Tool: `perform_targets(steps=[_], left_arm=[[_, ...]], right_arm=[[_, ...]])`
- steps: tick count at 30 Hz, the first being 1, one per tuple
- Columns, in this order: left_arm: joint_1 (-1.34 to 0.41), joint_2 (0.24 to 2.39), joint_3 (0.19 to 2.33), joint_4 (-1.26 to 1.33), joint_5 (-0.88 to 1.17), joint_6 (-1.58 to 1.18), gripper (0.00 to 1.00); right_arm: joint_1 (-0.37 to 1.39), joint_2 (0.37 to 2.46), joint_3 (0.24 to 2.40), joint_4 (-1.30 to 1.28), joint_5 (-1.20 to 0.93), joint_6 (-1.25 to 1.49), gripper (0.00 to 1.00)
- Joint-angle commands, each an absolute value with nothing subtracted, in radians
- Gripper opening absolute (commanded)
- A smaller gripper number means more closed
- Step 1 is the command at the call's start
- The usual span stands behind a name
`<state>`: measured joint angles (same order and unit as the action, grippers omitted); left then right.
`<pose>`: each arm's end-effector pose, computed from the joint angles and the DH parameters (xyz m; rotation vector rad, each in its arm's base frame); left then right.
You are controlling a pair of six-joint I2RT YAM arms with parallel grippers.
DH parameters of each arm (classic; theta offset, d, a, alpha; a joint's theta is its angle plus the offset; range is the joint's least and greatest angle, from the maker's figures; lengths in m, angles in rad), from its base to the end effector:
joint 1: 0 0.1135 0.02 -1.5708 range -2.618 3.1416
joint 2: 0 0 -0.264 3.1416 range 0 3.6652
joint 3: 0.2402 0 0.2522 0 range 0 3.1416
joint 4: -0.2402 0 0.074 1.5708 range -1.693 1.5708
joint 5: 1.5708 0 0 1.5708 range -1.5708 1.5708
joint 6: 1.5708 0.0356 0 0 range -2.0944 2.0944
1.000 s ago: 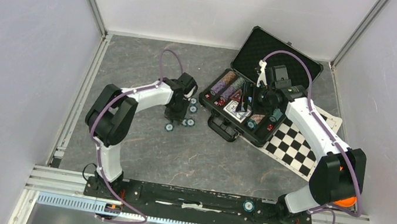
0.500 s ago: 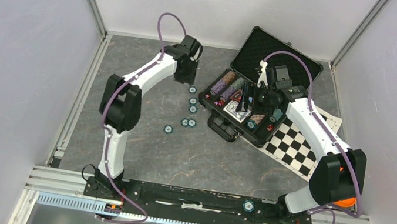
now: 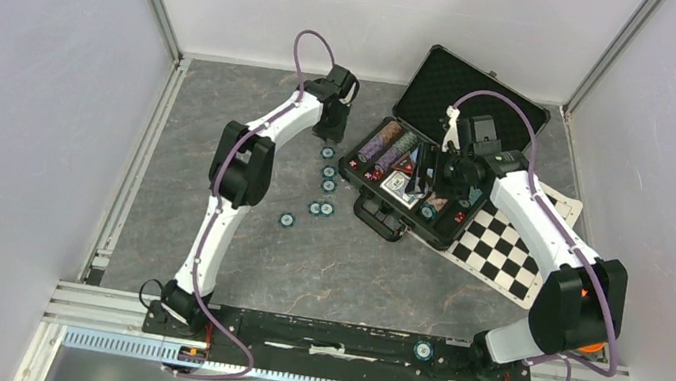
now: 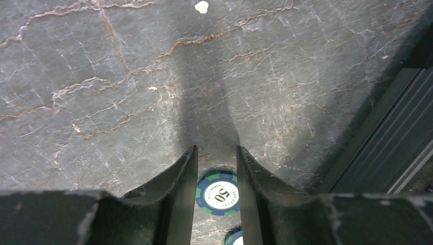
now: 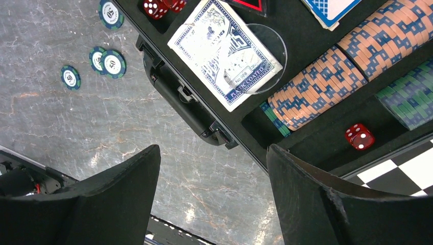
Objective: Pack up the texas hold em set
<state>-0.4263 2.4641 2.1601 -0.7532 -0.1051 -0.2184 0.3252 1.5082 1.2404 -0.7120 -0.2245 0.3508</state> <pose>0.4851 -0.2162 0.1676 0.2359 2.6104 -0.0873 0.2971 0.1085 0.2798 -0.0560 2.6061 0.5400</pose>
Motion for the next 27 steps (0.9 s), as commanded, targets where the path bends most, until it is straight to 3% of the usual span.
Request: perform_targets(steps=[1, 16, 27], left_arm=[[-0.419, 2.463, 2.17, -0.776, -0.083, -0.172, 0.39], [-0.48, 2.108, 1.539, -0.664, 0.081, -0.104, 0.37], [-0.497, 1.897, 1.334, -0.617, 0.109, -0.164, 0.39]], right_arm=[[0.318, 1.467, 1.234, -0.689, -0.219, 0.349, 0.82], [0.318, 1.473, 1.221, -0.655, -0.257, 0.37, 0.81], [0.317, 1.47, 1.217, -0.627, -0.274, 0.39, 0.8]])
